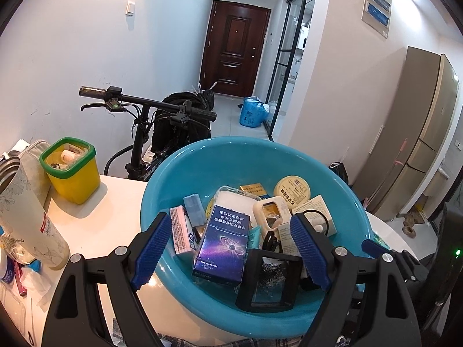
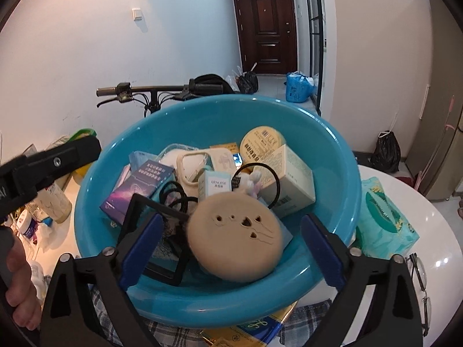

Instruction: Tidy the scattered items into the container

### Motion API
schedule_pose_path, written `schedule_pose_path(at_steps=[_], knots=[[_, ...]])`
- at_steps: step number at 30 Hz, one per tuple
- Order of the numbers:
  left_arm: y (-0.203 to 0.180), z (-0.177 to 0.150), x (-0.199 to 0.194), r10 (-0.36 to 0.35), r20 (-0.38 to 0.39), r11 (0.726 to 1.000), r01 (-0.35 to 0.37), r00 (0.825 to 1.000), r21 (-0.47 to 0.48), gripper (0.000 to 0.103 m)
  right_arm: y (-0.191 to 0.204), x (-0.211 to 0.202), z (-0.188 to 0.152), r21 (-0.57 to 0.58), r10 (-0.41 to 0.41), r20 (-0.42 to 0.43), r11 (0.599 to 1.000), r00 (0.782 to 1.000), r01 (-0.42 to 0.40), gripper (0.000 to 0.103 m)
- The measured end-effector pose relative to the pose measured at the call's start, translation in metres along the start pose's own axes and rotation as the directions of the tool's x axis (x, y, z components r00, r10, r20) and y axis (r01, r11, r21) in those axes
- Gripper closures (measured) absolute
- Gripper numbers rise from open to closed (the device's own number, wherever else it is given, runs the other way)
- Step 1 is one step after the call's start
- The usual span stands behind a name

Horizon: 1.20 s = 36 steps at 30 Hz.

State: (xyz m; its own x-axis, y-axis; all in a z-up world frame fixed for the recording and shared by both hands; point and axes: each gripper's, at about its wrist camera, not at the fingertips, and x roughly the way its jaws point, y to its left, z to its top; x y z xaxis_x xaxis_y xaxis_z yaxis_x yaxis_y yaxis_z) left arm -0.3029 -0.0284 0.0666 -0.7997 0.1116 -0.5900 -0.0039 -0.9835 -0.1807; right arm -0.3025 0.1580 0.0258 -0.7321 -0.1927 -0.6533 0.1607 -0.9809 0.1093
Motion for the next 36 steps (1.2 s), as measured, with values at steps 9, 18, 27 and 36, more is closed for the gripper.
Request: schedule_pose_path(at_steps=[9, 18, 27, 36], knots=[[-0.008, 0.01, -0.044, -0.005, 0.107, 1.0, 0.002, 0.994, 0.026, 0.017, -0.017, -0.043, 0.016, 0.072, -0.001, 0.106, 0.997, 0.994, -0.006, 0.002], [-0.013, 0.018, -0.12, 0.02, 0.302, 1.0, -0.026, 0.953, 0.016, 0.009, -0.02, -0.11, 0.03, 0.104, -0.036, 0.256, 0.994, 0.966, 0.01, 0.001], [-0.017, 0.018, -0.187, -0.01, 0.415, 0.999, -0.01, 0.91, 0.046, 0.0, 0.004, -0.182, 0.032, 0.038, -0.126, 0.41, 0.992, 0.903, 0.121, 0.001], [-0.037, 0.004, -0.251, -0.004, 0.478, 0.994, -0.048, 0.878, 0.097, 0.0, 0.028, -0.269, 0.016, 0.02, -0.116, 0.603, 0.991, 0.789, 0.13, 0.001]])
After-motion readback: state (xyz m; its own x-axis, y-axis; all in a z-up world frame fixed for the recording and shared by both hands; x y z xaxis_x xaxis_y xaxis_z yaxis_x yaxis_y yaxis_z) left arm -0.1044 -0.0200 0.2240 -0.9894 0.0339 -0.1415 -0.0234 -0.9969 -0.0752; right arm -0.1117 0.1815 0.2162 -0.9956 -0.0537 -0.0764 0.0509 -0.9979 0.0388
